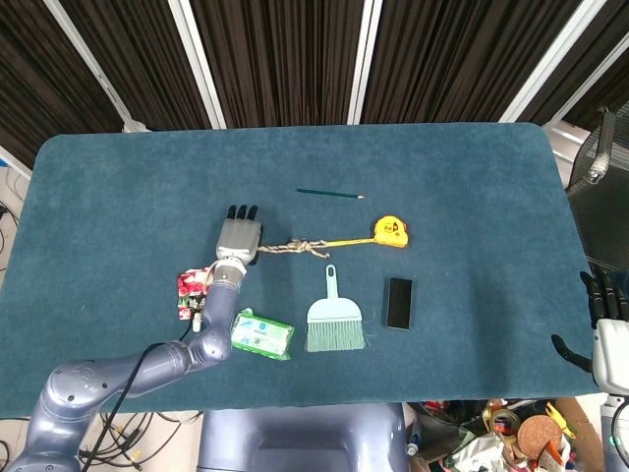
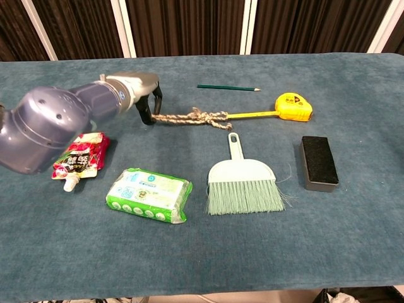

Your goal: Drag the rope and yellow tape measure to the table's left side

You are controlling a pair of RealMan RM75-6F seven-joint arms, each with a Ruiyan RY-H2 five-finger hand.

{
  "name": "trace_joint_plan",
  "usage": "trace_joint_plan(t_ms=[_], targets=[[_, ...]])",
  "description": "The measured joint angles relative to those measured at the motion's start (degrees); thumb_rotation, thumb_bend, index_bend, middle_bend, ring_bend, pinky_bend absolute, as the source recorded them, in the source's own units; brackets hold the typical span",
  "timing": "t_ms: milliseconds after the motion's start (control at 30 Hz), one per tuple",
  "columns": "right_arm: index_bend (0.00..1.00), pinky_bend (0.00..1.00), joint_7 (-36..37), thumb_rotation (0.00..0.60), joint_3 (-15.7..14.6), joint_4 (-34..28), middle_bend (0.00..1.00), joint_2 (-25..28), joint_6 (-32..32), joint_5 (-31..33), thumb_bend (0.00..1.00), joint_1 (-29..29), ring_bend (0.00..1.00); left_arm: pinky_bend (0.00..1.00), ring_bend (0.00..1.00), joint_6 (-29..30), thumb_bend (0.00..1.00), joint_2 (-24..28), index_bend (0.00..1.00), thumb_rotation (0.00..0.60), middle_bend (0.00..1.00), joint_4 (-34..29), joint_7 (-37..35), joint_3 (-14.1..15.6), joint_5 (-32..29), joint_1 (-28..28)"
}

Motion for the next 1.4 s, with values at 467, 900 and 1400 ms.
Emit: trace_joint_plan(t_ms=[467,900,1400], targets=[[0.09,0.21,-0.29,0.6,0.03,0.02,0.02,-0.08,0.13,-0.04,0.1,0.0,0.11,0.0,0.0,-0.76,0.55,9.86,0.63,0.6,0.08,-7.1,-3.37,0.34,5.63,2.64],[0.09,0.21,-0.91,0.6,-0.05,-0.05,0.02,-0.26,0.37,-0.27,0.1,-0.01,0.11,0.0,0.0,3.64,0.55,27.18,0.64,0.6,0.09,-20.82,-1.05,6.33,9.2,9.37],[0.09,0.21,-1.26,0.6,0.17,-0.08,0.02,-0.51,0.44,0.02,0.1,0.06,0.11,0.0,0.0,5.76,0.55,45.2,0.65,0.6,0.09,-34.02,-6.65,13.3,15.02,19.29]])
